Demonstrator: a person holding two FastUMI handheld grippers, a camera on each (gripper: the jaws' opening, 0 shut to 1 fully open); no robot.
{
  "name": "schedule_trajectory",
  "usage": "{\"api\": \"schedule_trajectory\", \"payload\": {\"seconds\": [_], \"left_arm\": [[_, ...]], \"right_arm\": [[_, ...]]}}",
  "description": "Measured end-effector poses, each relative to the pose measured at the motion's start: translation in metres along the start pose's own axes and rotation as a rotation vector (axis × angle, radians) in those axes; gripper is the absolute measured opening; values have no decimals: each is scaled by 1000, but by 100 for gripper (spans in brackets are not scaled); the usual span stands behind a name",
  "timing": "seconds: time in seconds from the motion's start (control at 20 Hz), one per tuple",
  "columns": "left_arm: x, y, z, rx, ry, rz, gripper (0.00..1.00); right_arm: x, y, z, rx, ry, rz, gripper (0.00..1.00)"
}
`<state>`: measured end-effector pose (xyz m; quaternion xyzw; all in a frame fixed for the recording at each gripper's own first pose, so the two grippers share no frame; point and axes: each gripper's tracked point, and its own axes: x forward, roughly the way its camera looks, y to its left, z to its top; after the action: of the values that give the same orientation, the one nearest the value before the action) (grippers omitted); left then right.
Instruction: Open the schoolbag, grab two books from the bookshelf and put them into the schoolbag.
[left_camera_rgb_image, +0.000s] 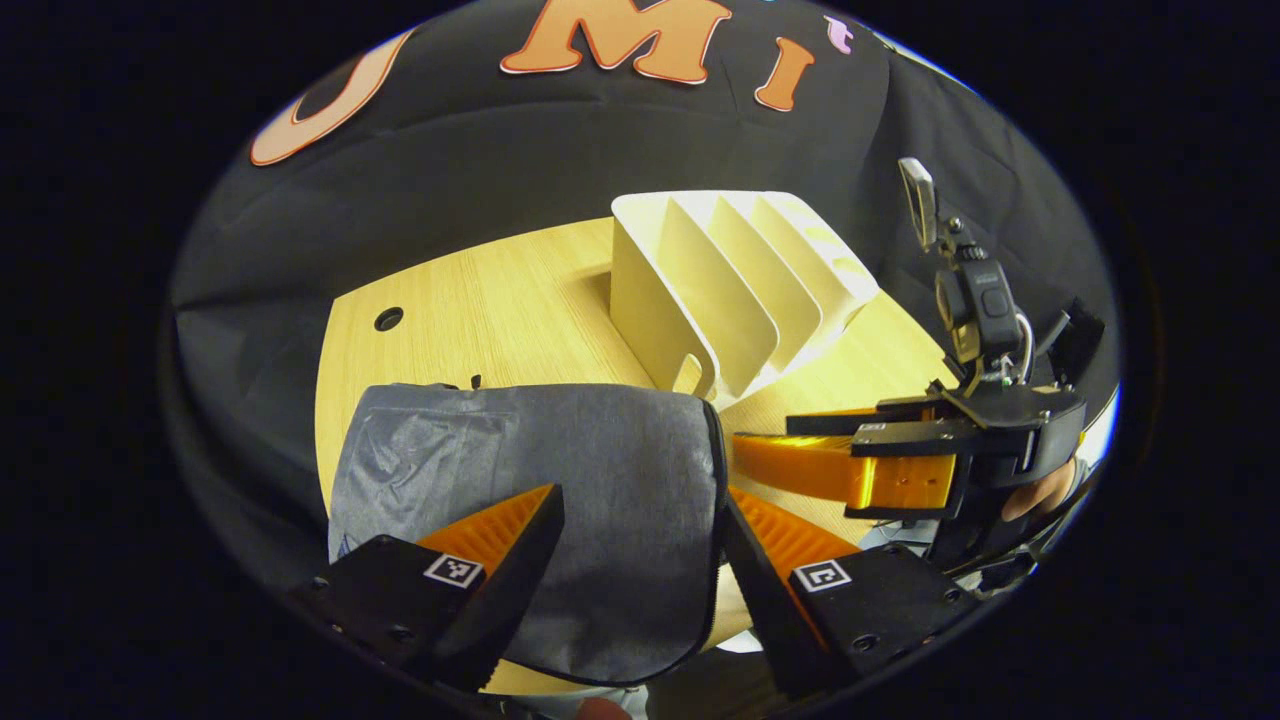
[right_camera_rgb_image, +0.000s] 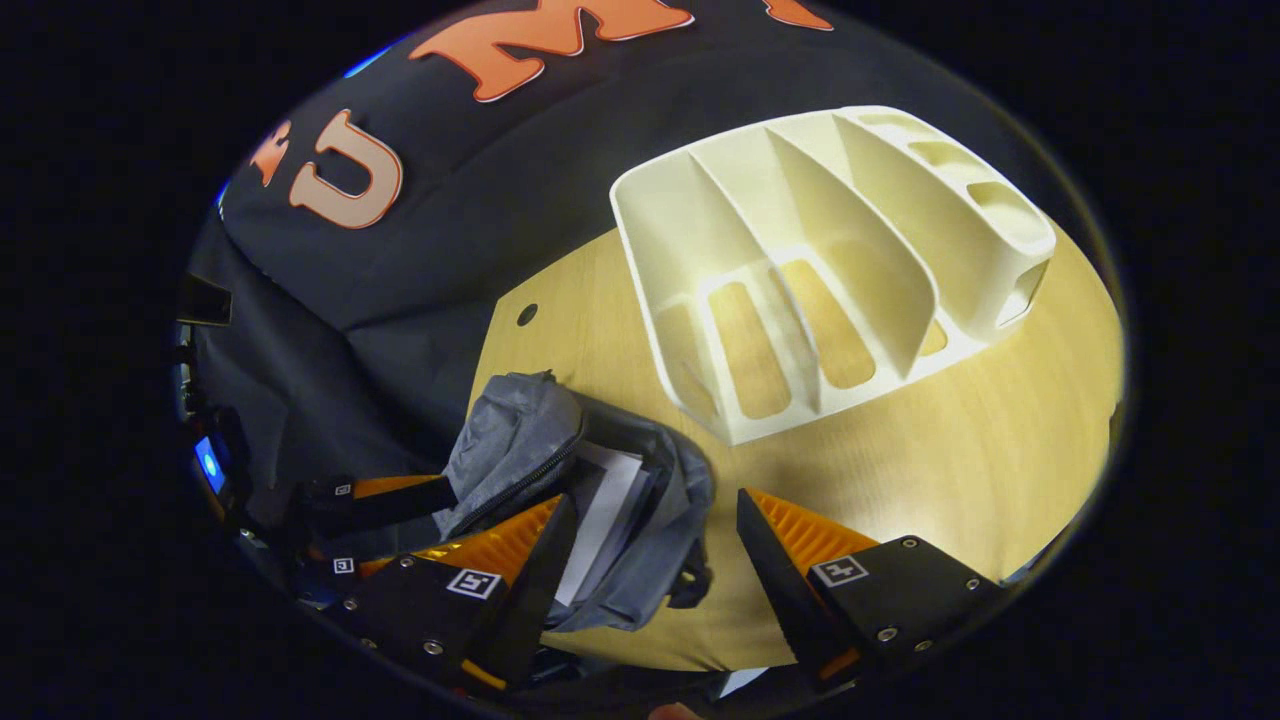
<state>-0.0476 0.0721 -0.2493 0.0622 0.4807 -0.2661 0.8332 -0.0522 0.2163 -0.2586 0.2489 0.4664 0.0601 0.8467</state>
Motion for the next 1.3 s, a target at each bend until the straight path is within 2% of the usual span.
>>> {"api": "schedule_trajectory", "payload": {"seconds": [0.2,0.4,0.6,0.8,1.0,1.2,1.3], "left_arm": [[2,-29,16,-1,-39,67,99],[1,-62,56,-18,-152,123,99],[-6,-89,107,-40,-319,188,98],[-26,-108,162,-70,-542,253,98],[-66,-122,209,-52,-761,332,97],[-103,-136,234,-43,-913,368,97],[-115,-141,237,-43,-936,407,97]], "right_arm": [[-28,-36,28,-46,-64,-28,97],[-69,-70,78,-132,-198,-83,97],[-116,-90,134,-240,-354,-125,97],[-166,-96,187,-328,-516,-145,97],[-203,-99,222,-415,-653,-177,96],[-237,-90,242,-466,-797,-187,96],[-252,-86,251,-495,-874,-196,96]]}}
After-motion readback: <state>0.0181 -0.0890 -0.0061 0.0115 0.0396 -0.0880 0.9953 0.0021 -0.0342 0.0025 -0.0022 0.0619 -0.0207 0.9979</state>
